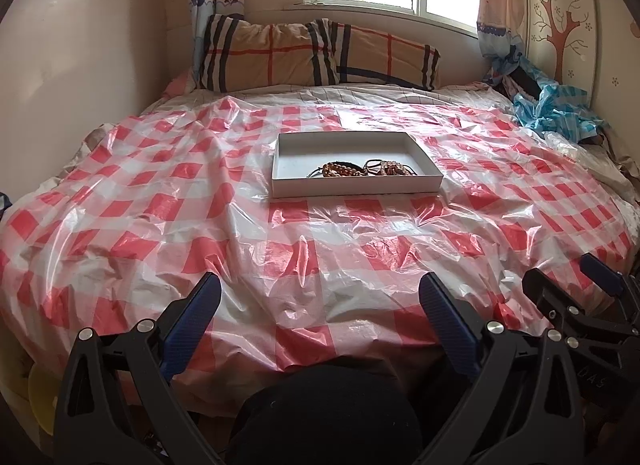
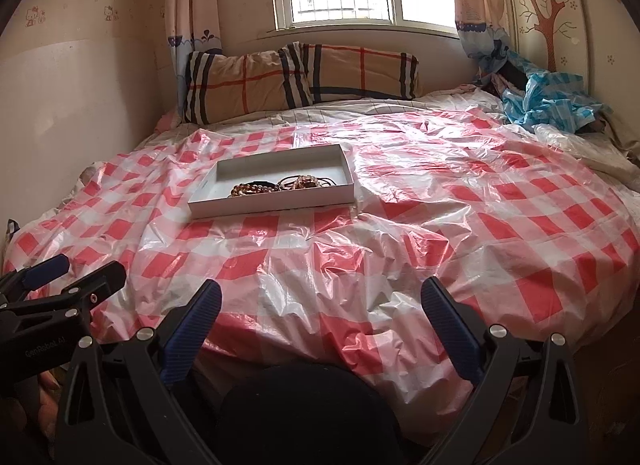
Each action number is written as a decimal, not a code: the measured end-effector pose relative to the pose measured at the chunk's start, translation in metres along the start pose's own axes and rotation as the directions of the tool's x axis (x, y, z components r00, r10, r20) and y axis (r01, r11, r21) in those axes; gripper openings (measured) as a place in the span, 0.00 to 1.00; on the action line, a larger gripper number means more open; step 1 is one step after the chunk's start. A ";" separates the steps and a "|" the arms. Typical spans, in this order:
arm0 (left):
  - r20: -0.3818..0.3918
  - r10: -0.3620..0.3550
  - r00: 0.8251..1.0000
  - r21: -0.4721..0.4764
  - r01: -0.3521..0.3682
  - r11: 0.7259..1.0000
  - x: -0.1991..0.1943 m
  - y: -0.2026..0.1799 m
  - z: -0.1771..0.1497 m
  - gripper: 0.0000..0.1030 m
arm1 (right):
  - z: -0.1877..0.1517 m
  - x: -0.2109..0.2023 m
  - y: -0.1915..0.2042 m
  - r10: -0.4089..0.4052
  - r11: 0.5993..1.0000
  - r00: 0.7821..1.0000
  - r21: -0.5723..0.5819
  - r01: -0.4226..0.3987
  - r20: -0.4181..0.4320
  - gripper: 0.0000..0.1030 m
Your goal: Organize jewelry
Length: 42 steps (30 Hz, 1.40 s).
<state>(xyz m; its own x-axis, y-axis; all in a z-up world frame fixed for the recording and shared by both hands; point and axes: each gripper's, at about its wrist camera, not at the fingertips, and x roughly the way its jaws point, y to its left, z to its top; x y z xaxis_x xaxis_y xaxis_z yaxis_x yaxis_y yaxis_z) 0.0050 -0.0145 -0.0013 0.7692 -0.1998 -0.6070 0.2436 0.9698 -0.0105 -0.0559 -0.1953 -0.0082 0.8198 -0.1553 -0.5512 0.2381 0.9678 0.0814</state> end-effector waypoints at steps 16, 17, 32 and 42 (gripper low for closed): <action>0.002 0.017 1.000 -0.003 -0.017 1.000 -0.001 0.003 0.000 0.93 | -0.002 -0.005 -0.002 0.009 1.000 1.000 0.019 -0.009 0.013 0.93; 0.002 0.019 1.000 -0.001 -0.019 1.000 -0.001 0.003 0.000 0.93 | -0.002 -0.005 -0.002 0.007 1.000 1.000 0.019 -0.008 0.014 0.93; -0.017 0.052 0.998 0.016 -0.052 0.999 -0.005 -0.002 0.000 0.93 | -0.003 -0.008 0.004 -0.024 1.000 0.999 -0.008 0.024 0.023 0.93; -0.042 0.031 0.999 -0.002 -0.031 1.000 -0.005 -0.001 0.002 0.93 | -0.003 -0.008 0.003 -0.026 1.000 0.999 -0.006 0.026 0.022 0.93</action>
<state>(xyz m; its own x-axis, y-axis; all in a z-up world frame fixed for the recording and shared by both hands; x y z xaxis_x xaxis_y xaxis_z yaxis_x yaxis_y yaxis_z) 0.0018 -0.0150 0.0035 0.7507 -0.1638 -0.6400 0.2187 0.9758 0.0068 -0.0636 -0.1903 -0.0061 0.8246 -0.1843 -0.5349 0.2559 0.9647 0.0621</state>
